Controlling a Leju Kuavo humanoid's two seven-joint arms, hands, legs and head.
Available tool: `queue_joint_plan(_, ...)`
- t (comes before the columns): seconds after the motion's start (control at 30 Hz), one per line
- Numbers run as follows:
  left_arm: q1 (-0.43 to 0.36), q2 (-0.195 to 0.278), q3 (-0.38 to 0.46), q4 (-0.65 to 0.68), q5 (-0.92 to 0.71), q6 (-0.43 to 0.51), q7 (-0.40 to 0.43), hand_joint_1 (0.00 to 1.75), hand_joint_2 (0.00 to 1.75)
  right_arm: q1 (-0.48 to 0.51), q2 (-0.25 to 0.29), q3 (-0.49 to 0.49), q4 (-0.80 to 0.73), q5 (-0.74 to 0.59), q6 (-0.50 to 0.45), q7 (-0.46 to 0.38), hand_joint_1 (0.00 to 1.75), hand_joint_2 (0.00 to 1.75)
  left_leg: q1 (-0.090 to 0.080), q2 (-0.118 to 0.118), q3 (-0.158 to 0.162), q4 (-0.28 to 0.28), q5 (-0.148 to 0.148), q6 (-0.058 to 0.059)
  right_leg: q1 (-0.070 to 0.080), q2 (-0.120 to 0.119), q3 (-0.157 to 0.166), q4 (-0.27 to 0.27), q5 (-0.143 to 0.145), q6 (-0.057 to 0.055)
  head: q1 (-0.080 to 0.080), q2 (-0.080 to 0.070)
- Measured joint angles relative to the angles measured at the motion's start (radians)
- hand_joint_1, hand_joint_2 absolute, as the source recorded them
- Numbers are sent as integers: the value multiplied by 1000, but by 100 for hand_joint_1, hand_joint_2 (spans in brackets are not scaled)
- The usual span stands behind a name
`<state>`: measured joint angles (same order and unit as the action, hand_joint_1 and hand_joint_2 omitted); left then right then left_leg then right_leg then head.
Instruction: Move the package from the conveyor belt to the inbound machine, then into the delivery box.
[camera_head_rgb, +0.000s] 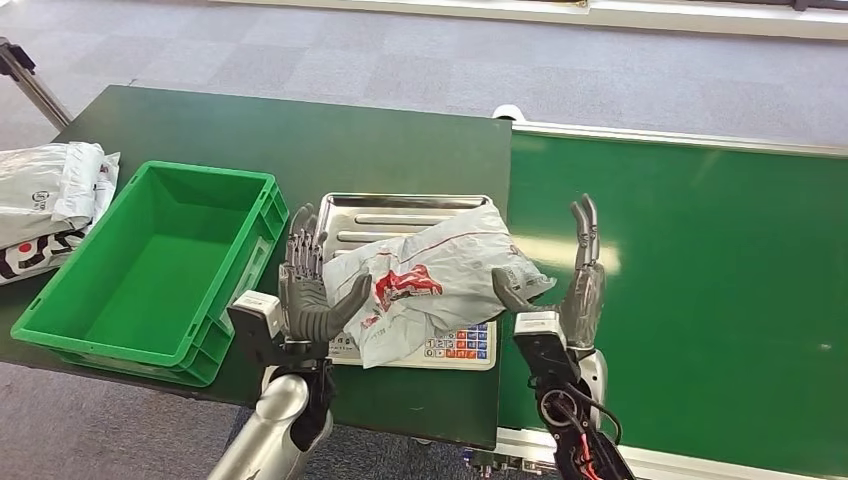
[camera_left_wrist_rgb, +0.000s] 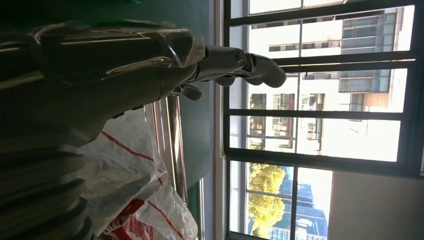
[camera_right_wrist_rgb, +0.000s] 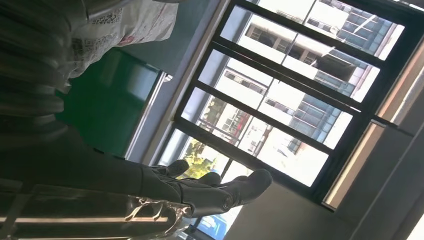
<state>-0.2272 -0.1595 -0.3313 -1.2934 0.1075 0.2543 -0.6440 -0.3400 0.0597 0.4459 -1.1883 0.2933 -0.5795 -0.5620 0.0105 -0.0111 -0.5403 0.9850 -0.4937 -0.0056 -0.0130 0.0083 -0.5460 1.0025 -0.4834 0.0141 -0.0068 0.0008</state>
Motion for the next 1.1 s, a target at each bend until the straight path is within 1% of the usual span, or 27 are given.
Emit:
queue_joint_plan(0.07,13,3,1,-11,-10,8,-1,0,175,27,-12,-24,-31,-41,31,23,0,175,0,0,0,0,0,0,0,0,0,0,0,0,0,0)
queue_joint_plan(0.13,30,8,2,-22,-21,11,-3,0,175,68,-25,-62,-66,-80,83,38,0,175,0,0,0,0,0,0,0,0,0,0,0,0,0,0)
queue_joint_plan(0.23,50,15,7,-35,-41,13,-12,0,175,139,-42,-127,-110,-121,182,45,0,175,0,-1,-1,0,0,0,0,-1,0,0,0,0,0,0)
queue_joint_plan(0.3,57,18,10,-44,-54,13,-16,0,175,183,-48,-159,-130,-127,221,44,0,175,0,-1,-1,0,-1,0,0,-1,0,0,0,0,0,0)
queue_joint_plan(0.43,69,21,13,-57,-71,14,-16,0,175,249,-50,-198,-163,-133,235,45,0,175,0,0,-1,0,0,0,0,0,0,0,0,0,0,0)
queue_joint_plan(0.67,97,23,20,-82,-102,15,-14,0,175,337,-41,-276,-228,-194,272,57,0,175,0,0,-1,0,0,0,0,0,0,0,0,0,0,0)
queue_joint_plan(0.97,103,23,27,-89,-122,8,-12,0,175,365,-31,-315,-258,-190,280,56,0,175,0,0,0,0,0,0,0,0,0,0,0,0,0,0)
queue_joint_plan(1.03,103,24,27,-89,-165,12,-11,0,175,369,-28,-320,-261,-179,285,55,0,175,0,0,0,0,0,0,0,0,0,0,0,0,0,0)
queue_joint_plan(1.1,100,26,22,-94,-243,24,-6,0,175,372,-21,-326,-265,-163,294,55,0,175,0,0,0,0,0,0,0,0,0,0,0,0,0,0)
